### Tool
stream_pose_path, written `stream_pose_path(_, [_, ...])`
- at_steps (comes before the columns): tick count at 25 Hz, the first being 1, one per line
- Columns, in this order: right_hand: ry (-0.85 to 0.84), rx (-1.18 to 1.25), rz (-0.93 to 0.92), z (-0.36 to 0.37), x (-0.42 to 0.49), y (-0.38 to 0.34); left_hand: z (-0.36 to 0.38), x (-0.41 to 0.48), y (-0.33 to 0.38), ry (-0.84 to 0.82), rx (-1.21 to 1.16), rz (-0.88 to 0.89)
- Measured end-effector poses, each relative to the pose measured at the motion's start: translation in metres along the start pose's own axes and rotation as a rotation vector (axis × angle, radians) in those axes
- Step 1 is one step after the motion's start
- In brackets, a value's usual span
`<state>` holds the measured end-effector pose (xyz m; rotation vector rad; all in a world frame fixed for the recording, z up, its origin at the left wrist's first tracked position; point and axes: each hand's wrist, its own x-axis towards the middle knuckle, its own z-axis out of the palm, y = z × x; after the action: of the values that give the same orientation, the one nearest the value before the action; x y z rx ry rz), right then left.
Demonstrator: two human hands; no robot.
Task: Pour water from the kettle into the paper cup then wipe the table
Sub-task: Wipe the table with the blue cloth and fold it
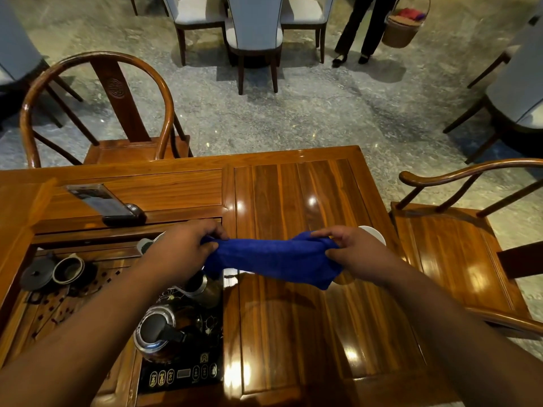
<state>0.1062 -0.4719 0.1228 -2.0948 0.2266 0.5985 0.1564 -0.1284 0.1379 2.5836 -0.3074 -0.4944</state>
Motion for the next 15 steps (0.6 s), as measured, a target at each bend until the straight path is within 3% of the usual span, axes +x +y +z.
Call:
stream_pose_path(5, [0.09,-0.534,-0.073,0.005,0.005,0.0,-0.008,0.008,0.013,-0.083,0.351,0.063])
stream_pose_path(7, [0.137,-0.643,-0.092,0.008,0.005,0.003,-0.007,0.008,0.018,-0.094,0.481,0.088])
stream_pose_path(10, [0.14,-0.348,-0.05,0.014,0.004,0.006,-0.003,0.007,0.026,-0.081,0.369,0.039])
stream_pose_path(15, [0.091,0.307,0.099,0.04,0.0,-0.012,0.026,0.013,0.045,-0.064,-0.189,-0.21])
